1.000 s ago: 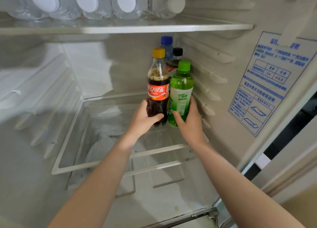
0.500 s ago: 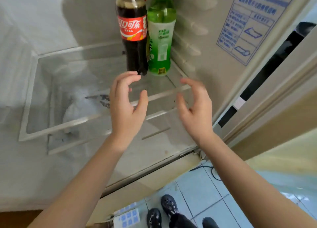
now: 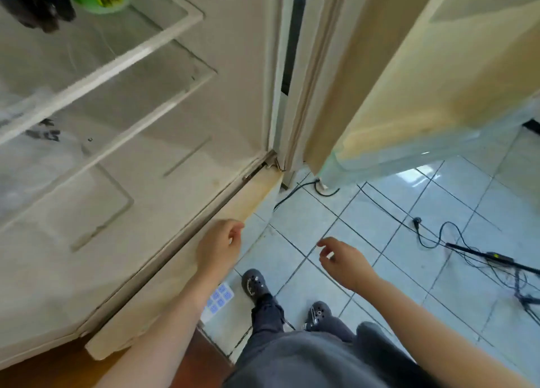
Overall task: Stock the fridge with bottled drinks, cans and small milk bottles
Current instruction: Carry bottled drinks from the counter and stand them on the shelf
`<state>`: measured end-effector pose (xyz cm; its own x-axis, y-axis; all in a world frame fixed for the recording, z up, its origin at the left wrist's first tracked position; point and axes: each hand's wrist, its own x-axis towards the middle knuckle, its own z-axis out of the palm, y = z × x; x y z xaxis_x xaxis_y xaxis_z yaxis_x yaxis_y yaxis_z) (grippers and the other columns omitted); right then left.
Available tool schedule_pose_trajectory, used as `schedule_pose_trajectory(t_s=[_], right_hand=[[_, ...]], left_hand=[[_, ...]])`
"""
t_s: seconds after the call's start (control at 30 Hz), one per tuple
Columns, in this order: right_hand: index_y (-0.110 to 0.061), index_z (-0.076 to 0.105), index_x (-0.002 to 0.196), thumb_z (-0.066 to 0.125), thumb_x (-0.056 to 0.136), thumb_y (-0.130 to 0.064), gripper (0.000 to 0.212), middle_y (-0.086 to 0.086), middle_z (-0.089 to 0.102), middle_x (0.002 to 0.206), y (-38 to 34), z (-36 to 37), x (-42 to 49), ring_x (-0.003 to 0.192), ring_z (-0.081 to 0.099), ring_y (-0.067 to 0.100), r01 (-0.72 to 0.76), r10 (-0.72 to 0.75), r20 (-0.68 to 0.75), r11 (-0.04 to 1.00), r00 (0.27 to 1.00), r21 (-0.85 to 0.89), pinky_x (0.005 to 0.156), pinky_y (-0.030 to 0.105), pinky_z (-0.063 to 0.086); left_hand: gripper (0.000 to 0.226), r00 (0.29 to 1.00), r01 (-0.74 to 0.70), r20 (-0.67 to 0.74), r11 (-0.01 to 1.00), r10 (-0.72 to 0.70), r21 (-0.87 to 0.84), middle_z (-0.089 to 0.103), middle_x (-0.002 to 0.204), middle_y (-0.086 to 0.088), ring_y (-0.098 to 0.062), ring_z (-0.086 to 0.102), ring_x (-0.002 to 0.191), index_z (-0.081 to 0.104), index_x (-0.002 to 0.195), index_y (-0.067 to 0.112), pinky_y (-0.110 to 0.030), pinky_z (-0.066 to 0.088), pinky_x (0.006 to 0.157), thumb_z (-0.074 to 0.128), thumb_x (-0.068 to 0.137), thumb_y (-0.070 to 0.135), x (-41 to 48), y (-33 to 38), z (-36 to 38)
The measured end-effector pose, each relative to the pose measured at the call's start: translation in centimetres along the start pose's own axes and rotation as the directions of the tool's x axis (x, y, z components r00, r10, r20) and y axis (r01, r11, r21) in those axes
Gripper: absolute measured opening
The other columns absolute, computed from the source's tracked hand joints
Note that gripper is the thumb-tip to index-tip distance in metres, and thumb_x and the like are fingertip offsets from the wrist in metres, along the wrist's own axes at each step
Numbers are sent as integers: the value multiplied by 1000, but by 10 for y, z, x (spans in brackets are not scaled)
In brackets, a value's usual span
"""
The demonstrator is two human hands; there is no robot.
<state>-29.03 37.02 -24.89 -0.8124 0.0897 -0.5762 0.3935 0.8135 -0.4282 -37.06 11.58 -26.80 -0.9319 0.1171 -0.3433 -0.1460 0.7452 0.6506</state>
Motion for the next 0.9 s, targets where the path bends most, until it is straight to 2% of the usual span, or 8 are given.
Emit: schedule_pose_trajectory(t_s=[0.1,0.17,0.27,0.37,0.47,0.57,0.73,0.9], right_hand=[[-22,49,128,46,93,-29,36,-1,60,122,62,41,-33,110,56,20,-257,258,180,966,949,-27,85,23,40],[-21,48,130,45,93,-31,38,2,58,128,100,63,-64,116,54,20,-350,355,257,934,899,-67,92,24,40],[-21,48,130,45,93,-32,38,2,57,130,151,84,-116,119,52,19,-438,423,298,899,856,-18,93,22,39],[-20,49,128,46,94,-31,36,1,60,125,201,96,-170,114,55,17,-501,460,261,857,849,119,89,22,40],[-21,51,126,47,94,-30,34,0,63,120,256,107,-227,110,57,18,-565,531,195,785,825,255,87,22,40],[-17,54,124,49,93,-25,33,4,65,116,312,127,-287,108,58,21,-619,618,153,669,771,412,86,23,40],[-14,60,113,50,91,-22,26,5,66,110,378,173,-381,103,60,21,-677,753,209,387,623,626,80,22,40],[-13,61,101,50,89,-18,17,4,67,96,409,217,-434,82,60,17,-598,799,303,87,520,797,77,27,45]], left_hand=[[22,984,-77,-155,994,88,72,66,103,3,-17,60,93,68,104,16,-32,48,82,58,86,7,-11,9,16],[20,979,-104,-170,993,113,61,65,104,1,-17,58,93,67,105,14,-30,46,80,57,88,7,-19,17,29],[21,995,-95,-39,995,96,31,62,107,-2,-15,56,90,64,108,12,-28,44,79,54,90,9,-39,29,65],[23,973,-100,225,979,59,176,60,112,-3,-15,56,90,62,112,14,-28,44,81,55,91,15,-70,40,123],[28,877,-170,481,947,19,272,61,120,-5,-19,57,100,59,120,13,-28,45,88,55,92,19,-116,58,192],[31,767,-252,641,912,-16,325,61,123,-7,-21,57,110,58,121,9,-27,42,94,56,92,20,-169,84,255],[33,631,-340,773,869,-72,358,60,125,-4,-14,54,112,57,123,13,-19,36,90,54,94,27,-250,141,330],[32,499,-563,860,716,-102,412,61,120,-3,-17,56,110,57,122,13,-23,40,92,52,93,26,-290,184,385]])
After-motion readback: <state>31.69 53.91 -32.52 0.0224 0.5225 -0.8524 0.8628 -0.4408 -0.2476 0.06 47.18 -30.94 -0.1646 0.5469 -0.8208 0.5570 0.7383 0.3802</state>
